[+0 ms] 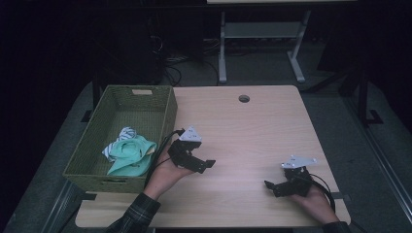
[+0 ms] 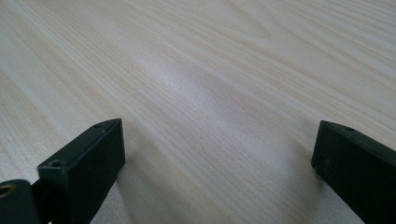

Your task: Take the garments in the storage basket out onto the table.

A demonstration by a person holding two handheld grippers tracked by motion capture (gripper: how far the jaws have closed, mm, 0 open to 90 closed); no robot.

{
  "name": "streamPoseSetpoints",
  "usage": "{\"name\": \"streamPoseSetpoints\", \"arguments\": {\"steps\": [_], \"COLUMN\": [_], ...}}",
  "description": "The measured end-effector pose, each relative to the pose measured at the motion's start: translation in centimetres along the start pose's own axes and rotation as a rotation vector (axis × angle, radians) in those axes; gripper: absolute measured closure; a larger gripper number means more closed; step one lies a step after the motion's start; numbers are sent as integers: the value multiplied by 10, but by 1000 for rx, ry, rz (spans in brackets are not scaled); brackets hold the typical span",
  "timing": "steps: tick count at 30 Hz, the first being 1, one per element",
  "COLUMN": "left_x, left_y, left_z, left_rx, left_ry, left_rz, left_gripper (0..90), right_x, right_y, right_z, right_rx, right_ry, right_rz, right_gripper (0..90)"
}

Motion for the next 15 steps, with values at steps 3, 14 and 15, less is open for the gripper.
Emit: {"name": "streamPoseSetpoints", "arguments": {"steps": [3,14,15], "left_x": [2,9,10], "left_y": [2,17,18], "left_z": [0,-8,-9], "left_rx": [2,17,19], "left_ry": [-7,-4,-6], "left_rz": [-5,7,8], "left_gripper": [138,138,138], "right_x": [0,1,1], "right_y": [0,0,0], "right_z": [0,-1,-1], "right_rx": [0,-2,-2], "right_ry": [-1,-6,-5], "right_rz": [0,-1,-1], "right_gripper": [22,21,21]}}
Point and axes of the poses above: each handheld gripper's, and its own axes: y roughly backward along the jaws, x roughly out of its top, z roughly to its right, the point moved 5 cm from there along -y, roughly forward along the jaws
